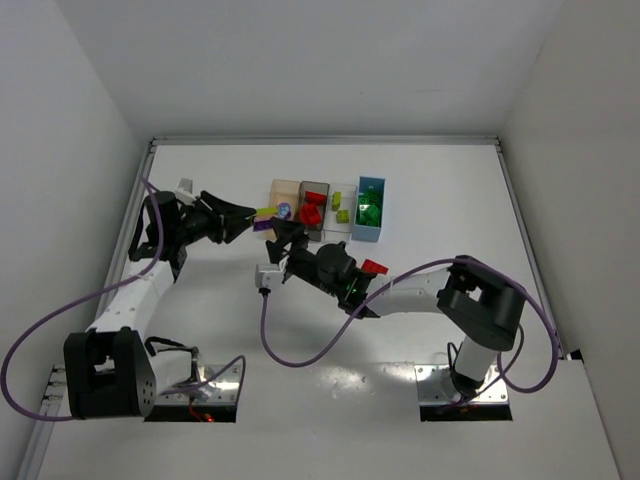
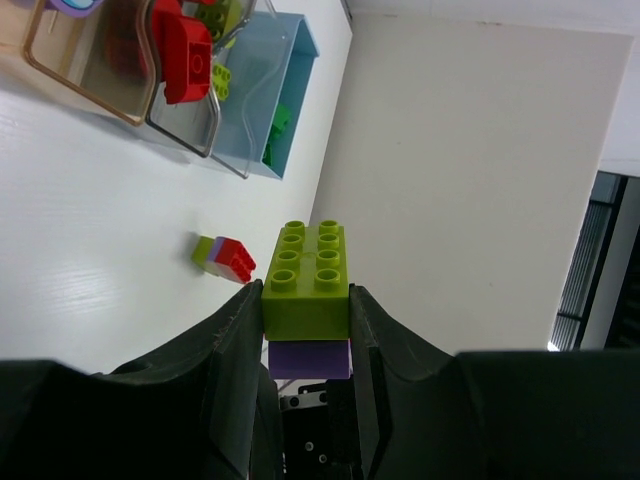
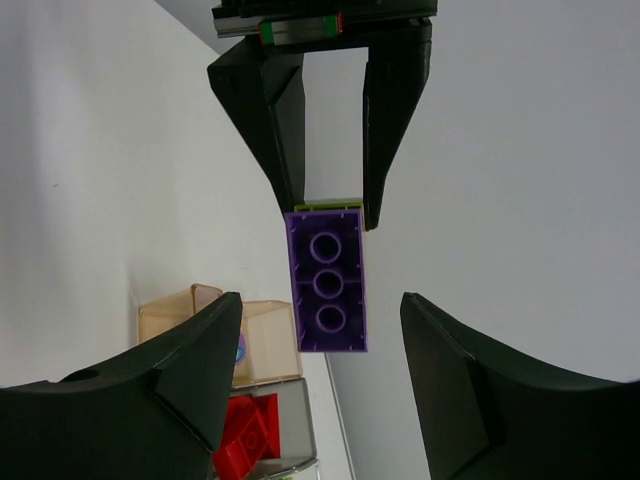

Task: Sort the legos into containers by color

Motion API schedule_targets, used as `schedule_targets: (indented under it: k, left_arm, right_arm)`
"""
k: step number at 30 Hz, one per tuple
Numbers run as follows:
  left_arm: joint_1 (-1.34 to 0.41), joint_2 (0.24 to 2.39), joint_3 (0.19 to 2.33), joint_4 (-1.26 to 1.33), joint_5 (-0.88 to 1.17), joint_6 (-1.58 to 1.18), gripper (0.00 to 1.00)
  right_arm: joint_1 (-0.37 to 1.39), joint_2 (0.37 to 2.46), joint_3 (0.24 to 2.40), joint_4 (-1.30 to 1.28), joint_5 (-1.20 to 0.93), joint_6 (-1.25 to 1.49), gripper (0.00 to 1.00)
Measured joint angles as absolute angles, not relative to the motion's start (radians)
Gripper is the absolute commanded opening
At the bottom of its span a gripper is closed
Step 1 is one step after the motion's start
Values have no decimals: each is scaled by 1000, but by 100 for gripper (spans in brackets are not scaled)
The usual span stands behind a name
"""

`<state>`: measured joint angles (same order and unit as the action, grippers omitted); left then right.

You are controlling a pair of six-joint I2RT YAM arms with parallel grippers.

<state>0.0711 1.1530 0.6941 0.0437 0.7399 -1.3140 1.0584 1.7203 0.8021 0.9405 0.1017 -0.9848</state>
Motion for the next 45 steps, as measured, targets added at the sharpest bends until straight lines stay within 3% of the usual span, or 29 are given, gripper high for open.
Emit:
schedule_targets:
  k: [7, 12, 17, 22, 45]
  left_arm:
    - [59, 1136, 694, 52, 751, -1318, 0]
    - [50, 1135, 692, 46, 748, -1315, 0]
    - [50, 1135, 690, 46, 739, -1316, 0]
    - [50, 1129, 690, 31, 731, -1312, 0]
    - [97, 1122, 697, 31, 715, -1270, 0]
  right_arm:
    - [1058, 1755, 855, 934, 104, -988, 56]
    - [1058, 1766, 861, 940, 109, -995, 33]
    - [1057, 1768, 868, 933, 113, -995, 22]
    - [1053, 1768, 869, 945, 119, -1001, 1]
    - [1050, 1580, 743, 860, 131, -967, 0]
